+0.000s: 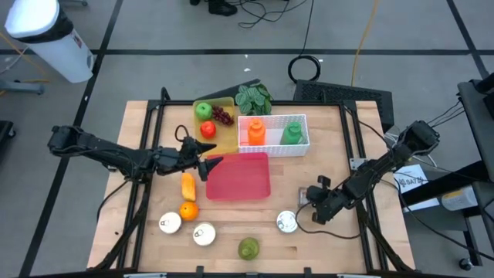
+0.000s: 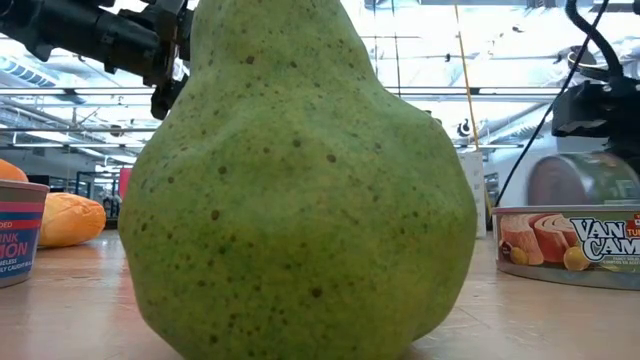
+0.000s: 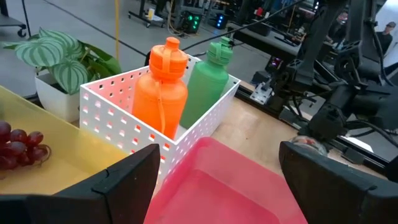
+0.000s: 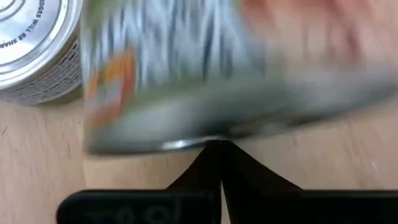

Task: Pick & Place Food Item
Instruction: Put the top green tuna can in the pink bin

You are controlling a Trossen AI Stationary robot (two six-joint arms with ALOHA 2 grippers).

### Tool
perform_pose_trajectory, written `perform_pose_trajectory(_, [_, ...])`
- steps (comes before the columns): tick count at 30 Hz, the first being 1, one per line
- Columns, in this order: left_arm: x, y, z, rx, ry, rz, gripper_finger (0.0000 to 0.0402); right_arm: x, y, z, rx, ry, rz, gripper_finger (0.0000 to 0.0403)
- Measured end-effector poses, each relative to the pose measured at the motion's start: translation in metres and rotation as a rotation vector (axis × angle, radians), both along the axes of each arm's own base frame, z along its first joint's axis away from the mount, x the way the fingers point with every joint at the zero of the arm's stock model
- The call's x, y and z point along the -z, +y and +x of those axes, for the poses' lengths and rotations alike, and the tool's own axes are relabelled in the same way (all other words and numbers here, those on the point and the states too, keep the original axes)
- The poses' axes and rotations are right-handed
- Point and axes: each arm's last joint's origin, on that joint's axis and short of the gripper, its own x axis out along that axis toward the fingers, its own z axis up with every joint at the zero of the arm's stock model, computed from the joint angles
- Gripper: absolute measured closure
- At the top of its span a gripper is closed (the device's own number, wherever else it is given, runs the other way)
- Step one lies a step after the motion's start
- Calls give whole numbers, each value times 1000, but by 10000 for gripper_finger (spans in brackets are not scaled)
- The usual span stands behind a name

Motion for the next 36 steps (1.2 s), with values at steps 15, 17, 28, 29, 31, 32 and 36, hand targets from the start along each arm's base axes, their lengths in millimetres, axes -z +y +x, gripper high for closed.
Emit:
perform_pose_trajectory(15, [0, 0, 0, 3, 3, 0, 62, -27, 14, -36, -79, -27, 121, 403])
perform_pose_trajectory(17, [0, 0, 0, 14, 4, -3, 62, -36, 20, -44, -115, -110, 133, 403])
perform_pose_trajectory(28, [0, -1, 0, 32, -4, -31, 62, -66, 49, -47, -397, -650, 161, 383])
perform_pose_trajectory(29, [0, -1, 0, 32, -4, -31, 62, -68, 50, -46, -419, -720, 165, 373])
perform_pose_trajectory(31, [0, -1, 0, 32, -3, -31, 62, -74, 52, -46, -452, -870, 175, 346])
perform_pose_trajectory(32, [0, -1, 0, 32, -4, -31, 62, -76, 52, -46, -474, -937, 186, 331])
perform_pose_trajectory(36, [0, -1, 0, 33, -2, -27, 62, -86, 52, -50, -578, -1145, 280, 260])
